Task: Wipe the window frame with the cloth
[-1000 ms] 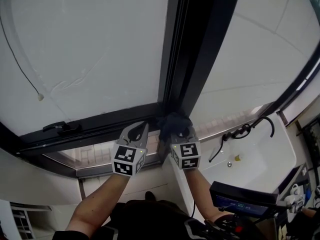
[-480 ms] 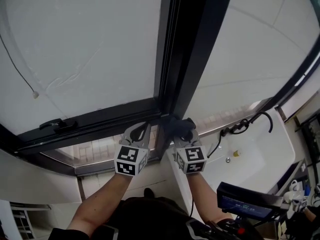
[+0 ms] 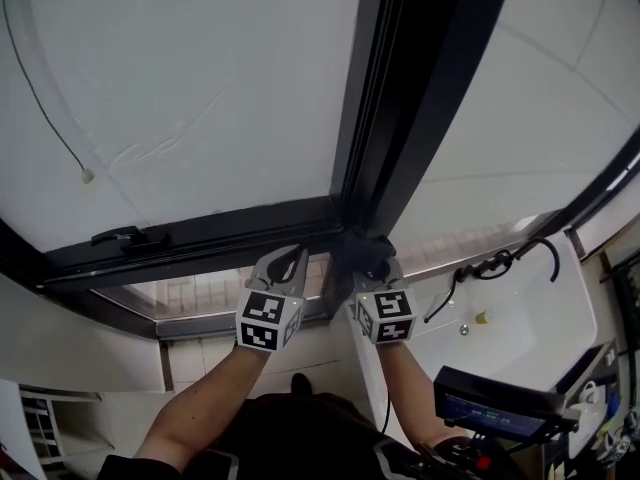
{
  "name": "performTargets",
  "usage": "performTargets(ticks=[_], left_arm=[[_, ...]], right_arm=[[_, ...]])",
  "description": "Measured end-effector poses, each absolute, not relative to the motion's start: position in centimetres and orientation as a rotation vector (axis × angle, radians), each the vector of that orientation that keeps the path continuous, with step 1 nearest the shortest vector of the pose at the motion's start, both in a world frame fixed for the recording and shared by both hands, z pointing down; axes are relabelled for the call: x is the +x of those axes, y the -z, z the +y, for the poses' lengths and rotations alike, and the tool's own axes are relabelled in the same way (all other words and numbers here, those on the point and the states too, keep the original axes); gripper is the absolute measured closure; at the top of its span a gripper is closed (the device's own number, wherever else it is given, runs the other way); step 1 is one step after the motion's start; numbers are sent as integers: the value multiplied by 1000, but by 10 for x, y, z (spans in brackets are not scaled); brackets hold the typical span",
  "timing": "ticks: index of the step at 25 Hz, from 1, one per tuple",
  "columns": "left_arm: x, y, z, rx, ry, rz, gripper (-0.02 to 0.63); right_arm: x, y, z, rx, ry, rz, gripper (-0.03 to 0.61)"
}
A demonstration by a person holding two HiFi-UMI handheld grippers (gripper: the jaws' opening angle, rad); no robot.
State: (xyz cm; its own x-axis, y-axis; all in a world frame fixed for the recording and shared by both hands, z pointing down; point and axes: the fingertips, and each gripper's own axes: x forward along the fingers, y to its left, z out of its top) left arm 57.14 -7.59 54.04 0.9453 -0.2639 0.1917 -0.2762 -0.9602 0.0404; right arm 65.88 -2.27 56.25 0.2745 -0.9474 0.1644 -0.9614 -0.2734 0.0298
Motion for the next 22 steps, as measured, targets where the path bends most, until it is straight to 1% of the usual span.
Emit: performTargets(ticks=[7, 22], left_arm=[[551, -547, -96, 3013, -319, -487, 620], [488, -541, -124, 2978, -331, -578, 620]], right_arm=[[654, -567, -38, 2418, -226, -1851, 528], [608, -569, -65, 2369, -309, -1914, 528]])
